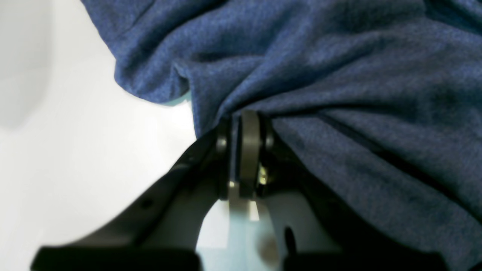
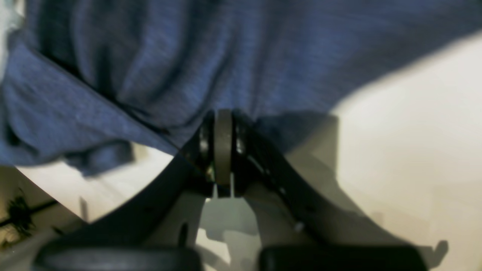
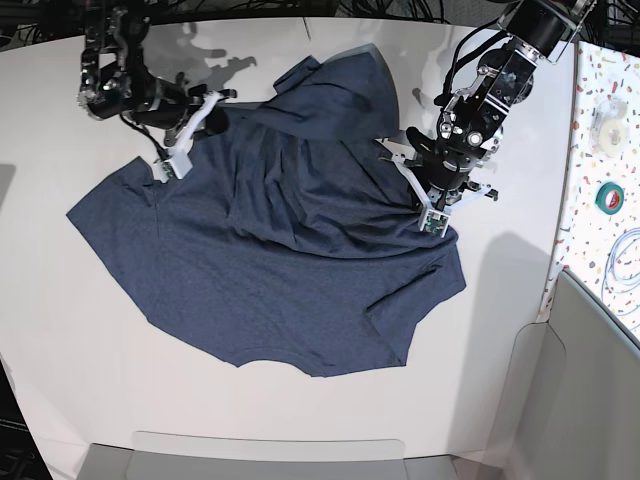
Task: Layout the t-shirt on the table in an organized manner, then fold the t-shirt properly
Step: 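Drag the shirt with the left gripper toward its own side, then grasp the shirt edge with both grippers and pull it taut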
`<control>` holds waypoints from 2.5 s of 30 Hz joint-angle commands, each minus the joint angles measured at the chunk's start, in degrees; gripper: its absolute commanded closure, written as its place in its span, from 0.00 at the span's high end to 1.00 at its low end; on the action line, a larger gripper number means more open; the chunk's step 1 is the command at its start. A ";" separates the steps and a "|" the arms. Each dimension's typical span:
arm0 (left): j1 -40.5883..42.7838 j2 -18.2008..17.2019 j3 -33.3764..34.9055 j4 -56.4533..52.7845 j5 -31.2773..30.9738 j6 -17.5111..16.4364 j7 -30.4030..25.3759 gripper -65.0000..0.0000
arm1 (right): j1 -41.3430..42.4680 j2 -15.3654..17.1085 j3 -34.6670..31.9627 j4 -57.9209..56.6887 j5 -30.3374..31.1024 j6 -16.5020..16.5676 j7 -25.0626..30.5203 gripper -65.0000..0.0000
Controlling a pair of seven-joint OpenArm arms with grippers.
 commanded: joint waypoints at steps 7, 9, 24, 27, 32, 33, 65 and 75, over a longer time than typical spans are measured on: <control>0.47 -4.12 0.69 -2.63 -3.05 -0.51 14.64 0.07 | -1.33 9.63 0.23 0.26 -1.58 -0.06 -1.32 0.00; 0.12 -4.65 0.60 -2.63 -3.05 -0.51 14.64 0.07 | -1.77 11.30 0.23 0.26 -1.58 0.03 -1.32 0.00; -3.05 -8.69 -5.73 1.41 -3.32 -0.51 18.07 0.08 | -1.42 16.57 0.23 0.35 -1.84 0.03 -1.32 0.00; -1.64 -10.62 -5.91 8.62 -3.40 -0.60 20.79 0.08 | -1.33 16.66 0.32 0.70 -1.75 0.03 -1.32 0.00; 3.37 -11.06 -15.93 20.57 -3.40 -0.78 23.96 0.12 | -0.45 16.57 0.75 3.78 -1.58 0.03 -1.23 0.00; 4.25 -11.06 -17.86 22.24 -3.40 -0.86 24.31 0.12 | -0.36 16.66 0.84 5.10 -1.58 0.03 -1.06 0.00; 16.82 6.96 -14.35 27.70 -3.58 -0.95 24.66 0.12 | -0.01 -4.79 -4.87 -0.97 0.53 -0.24 -1.32 0.00; 16.73 1.68 -14.08 22.07 -3.14 -0.60 24.05 0.12 | -2.65 4.35 -4.87 -0.97 -1.49 -0.24 -1.32 0.00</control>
